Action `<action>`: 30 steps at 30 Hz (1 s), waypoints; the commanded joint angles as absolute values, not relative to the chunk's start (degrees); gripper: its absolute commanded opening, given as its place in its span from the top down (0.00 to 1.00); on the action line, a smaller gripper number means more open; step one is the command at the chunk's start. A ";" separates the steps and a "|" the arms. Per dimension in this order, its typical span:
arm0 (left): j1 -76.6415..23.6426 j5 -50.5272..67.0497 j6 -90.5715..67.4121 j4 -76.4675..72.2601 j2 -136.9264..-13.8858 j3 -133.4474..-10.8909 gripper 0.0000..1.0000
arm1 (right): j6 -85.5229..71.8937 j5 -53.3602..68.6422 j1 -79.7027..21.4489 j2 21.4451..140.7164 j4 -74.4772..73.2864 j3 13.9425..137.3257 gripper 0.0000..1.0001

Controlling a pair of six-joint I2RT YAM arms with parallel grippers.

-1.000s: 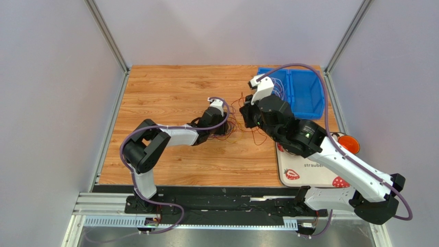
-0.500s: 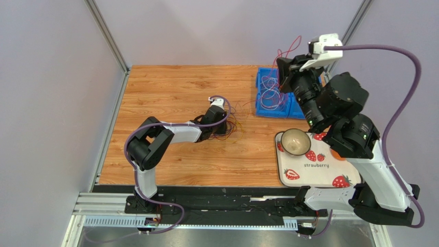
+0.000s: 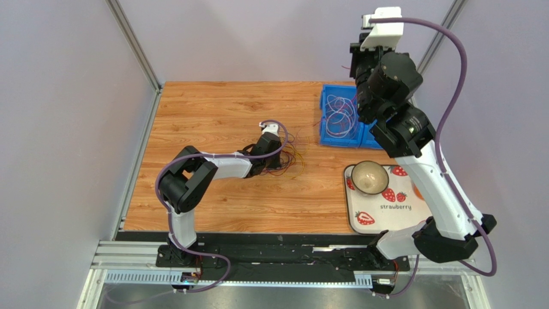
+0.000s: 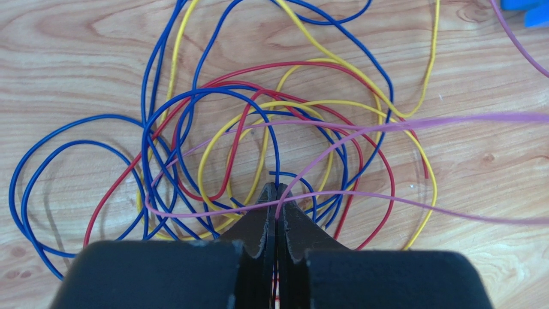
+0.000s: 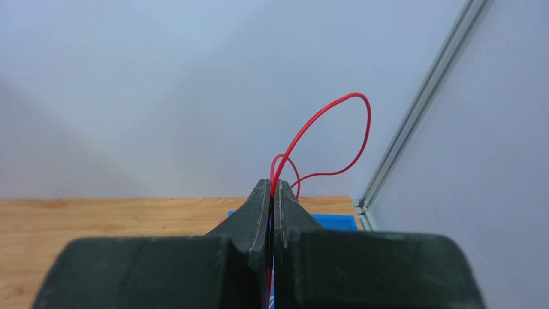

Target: Untangle the cables

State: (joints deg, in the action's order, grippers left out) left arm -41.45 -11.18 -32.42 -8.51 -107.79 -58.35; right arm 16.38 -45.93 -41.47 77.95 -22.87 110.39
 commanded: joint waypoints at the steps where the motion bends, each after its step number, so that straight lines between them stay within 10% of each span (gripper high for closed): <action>1: -39.82 -13.62 -34.98 -6.77 -107.40 -59.59 1.00 | 20.04 -47.02 -36.92 79.53 -18.28 122.57 1.00; 13: -18.91 -9.42 -37.70 -1.13 -106.08 -63.72 1.00 | 19.43 -50.02 -29.71 81.66 -16.88 124.64 1.00; 30: -18.46 -1.67 -37.44 -6.85 -105.12 -60.29 1.00 | 1.85 -38.42 -18.02 83.40 -19.33 111.62 1.00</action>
